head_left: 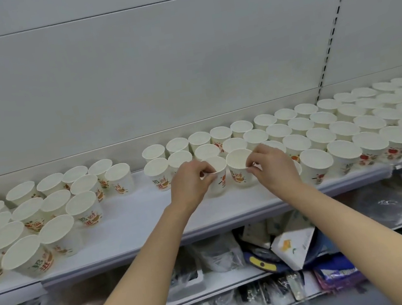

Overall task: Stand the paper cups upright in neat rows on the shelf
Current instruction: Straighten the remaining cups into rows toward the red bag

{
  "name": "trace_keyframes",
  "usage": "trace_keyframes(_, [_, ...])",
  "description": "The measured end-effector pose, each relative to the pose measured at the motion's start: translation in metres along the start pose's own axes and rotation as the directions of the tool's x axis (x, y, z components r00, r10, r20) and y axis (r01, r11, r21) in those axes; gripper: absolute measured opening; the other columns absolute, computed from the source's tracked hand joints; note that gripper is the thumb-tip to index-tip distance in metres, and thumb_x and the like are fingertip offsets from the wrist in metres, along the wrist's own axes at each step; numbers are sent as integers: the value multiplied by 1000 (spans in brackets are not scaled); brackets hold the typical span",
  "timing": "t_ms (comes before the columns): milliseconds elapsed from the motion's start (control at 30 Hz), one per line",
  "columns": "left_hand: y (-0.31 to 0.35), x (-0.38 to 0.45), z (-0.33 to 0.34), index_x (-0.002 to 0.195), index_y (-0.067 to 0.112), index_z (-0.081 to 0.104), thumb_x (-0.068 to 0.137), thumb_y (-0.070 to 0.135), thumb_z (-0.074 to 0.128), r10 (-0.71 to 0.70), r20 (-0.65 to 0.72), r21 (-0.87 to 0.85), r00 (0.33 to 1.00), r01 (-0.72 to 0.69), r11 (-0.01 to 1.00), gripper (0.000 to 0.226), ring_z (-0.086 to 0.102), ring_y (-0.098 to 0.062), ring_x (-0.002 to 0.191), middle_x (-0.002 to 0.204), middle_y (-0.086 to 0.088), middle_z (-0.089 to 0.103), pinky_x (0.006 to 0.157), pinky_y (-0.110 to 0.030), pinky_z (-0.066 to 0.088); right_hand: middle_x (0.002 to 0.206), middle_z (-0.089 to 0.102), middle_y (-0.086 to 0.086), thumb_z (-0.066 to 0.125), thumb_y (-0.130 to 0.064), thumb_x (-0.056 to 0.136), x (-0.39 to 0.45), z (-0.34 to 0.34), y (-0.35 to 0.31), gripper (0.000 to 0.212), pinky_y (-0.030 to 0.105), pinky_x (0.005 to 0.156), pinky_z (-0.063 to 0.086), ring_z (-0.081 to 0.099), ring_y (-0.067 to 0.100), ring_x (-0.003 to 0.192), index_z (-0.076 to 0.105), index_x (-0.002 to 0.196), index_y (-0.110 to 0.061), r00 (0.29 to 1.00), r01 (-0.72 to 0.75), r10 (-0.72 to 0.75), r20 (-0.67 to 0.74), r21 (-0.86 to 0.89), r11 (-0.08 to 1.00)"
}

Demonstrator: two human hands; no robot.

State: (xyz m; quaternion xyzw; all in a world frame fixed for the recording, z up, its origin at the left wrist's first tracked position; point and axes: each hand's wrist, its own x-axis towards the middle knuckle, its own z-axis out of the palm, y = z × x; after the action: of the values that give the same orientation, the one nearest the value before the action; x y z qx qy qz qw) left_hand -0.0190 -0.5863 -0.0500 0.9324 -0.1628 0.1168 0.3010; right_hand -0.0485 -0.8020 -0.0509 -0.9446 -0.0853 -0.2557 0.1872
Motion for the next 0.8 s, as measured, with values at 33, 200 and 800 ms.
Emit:
trace_keyframes(33, [1,0,4,87,27,74,85,30,73,1,2,5,1000,-1,1000,4,58,-7,85,90,12,68,71,-34,53,83,60,1,75,-12,74,-1,-2,4,7,29,52,35,55,27,68,68,74,-13,1000,23,-23,-1,-22,999])
trace_keyframes(200, [6,2,16,88,29,73,84,32,72,-27,26,66,999,25,998,5,59,-7,85,91,11,68,72,-34,55,80,58,4,76,-10,74,-1,-5,15,8,27,49,26,53,31,59,68,72,-12,997,73,-73,6,-105,992])
trace_keyframes(800, [-11,44,-6,105,32,73,87,19,66,-52,-39,261,998,60,964,24,52,-18,99,111,11,67,72,-32,44,77,70,-4,71,-15,77,79,4,42,14,30,71,28,50,25,85,76,83,-26,982,150,-138,128,-94,984])
